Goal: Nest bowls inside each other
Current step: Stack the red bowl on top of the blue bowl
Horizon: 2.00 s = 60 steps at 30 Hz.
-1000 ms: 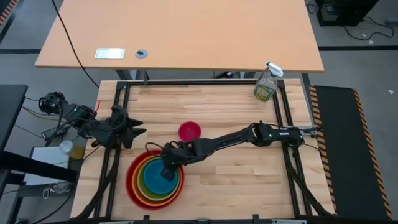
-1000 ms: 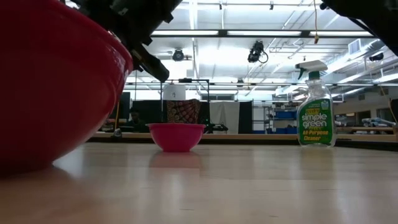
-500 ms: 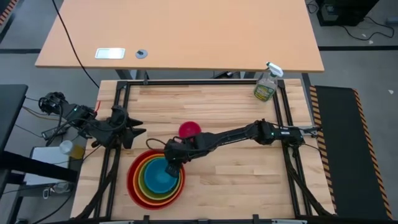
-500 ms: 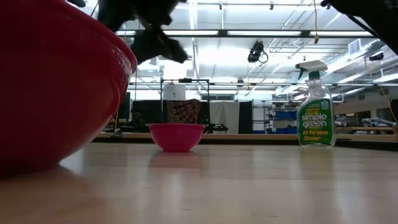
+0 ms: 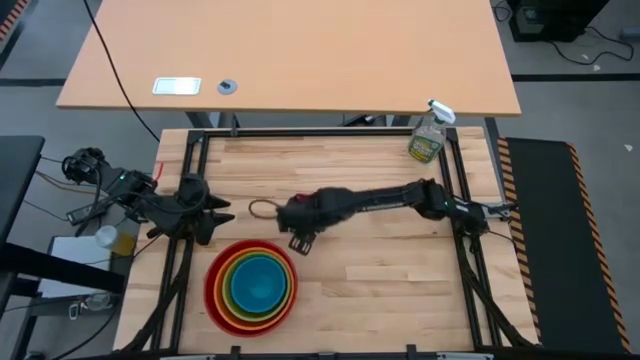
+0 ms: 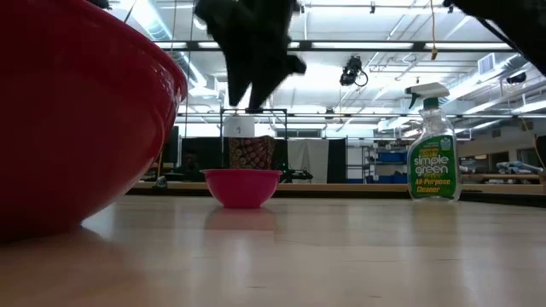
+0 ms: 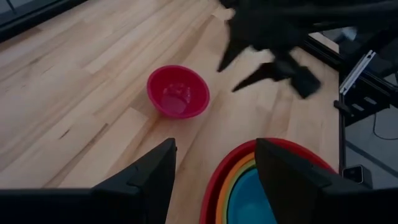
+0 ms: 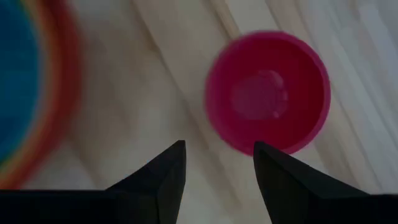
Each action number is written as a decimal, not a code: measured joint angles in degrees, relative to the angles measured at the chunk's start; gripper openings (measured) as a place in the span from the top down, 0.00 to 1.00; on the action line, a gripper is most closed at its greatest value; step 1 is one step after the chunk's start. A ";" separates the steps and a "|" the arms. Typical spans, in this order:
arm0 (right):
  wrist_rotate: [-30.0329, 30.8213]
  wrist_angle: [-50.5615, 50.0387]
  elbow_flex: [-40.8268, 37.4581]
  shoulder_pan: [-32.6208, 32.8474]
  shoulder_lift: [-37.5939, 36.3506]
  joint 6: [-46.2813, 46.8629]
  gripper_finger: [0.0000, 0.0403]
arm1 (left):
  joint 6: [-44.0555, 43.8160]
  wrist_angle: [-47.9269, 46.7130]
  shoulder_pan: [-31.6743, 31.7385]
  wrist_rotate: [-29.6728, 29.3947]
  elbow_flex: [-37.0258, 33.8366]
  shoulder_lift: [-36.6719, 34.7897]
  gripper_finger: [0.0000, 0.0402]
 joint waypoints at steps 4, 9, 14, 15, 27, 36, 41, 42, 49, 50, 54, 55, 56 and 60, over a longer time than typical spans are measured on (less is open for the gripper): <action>-2.61 1.28 -2.93 -3.97 0.13 -1.86 0.52 | 0.25 0.01 0.00 0.02 -0.02 0.35 0.45; -3.34 1.16 -4.41 -9.40 0.13 -4.31 0.52 | -0.05 0.02 0.00 0.07 -0.02 0.64 0.45; -3.54 0.84 -4.48 -13.40 0.13 -9.05 0.50 | -0.11 0.02 0.00 -0.18 -0.02 0.66 0.45; -4.80 0.89 -4.48 -14.13 0.13 -10.21 0.49 | -0.08 0.02 0.00 -0.39 -0.02 0.68 0.45; -14.06 7.34 -15.22 -17.72 0.28 -19.69 0.45 | -0.11 0.02 2.31 -1.64 -0.02 0.65 0.45; -12.28 15.87 -20.63 -16.68 0.28 -17.94 0.54 | -0.48 0.02 2.69 -1.64 -0.02 0.65 0.45; -11.26 17.08 -21.03 -16.68 0.26 -16.11 0.69 | -0.66 0.02 2.69 -1.64 -0.02 0.65 0.45; -11.16 17.05 -21.07 -16.68 0.26 -15.85 0.72 | -0.66 0.02 2.69 -1.64 -0.02 0.65 0.45; -13.22 17.31 -20.51 -16.83 -0.29 -15.64 0.95 | -0.65 0.02 2.69 -1.64 -0.02 0.65 0.45; -13.58 16.63 -20.17 -16.83 -0.19 -15.59 0.95 | -0.64 0.02 2.69 -1.64 -0.02 0.65 0.45; -12.77 14.76 -17.58 -16.79 0.11 -15.79 0.95 | -0.59 0.02 2.69 -1.64 -0.02 0.65 0.45; -12.52 14.15 -16.58 -16.81 0.23 -15.82 0.95 | -0.58 0.02 2.69 -1.64 -0.02 0.65 0.45; -12.39 13.54 -15.60 -16.81 0.28 -15.82 0.95 | -0.55 0.02 2.69 -1.64 -0.02 0.65 0.45; -13.26 12.57 -11.24 -16.60 0.28 -16.51 0.95 | -0.41 0.00 2.69 -1.64 -0.02 0.63 0.45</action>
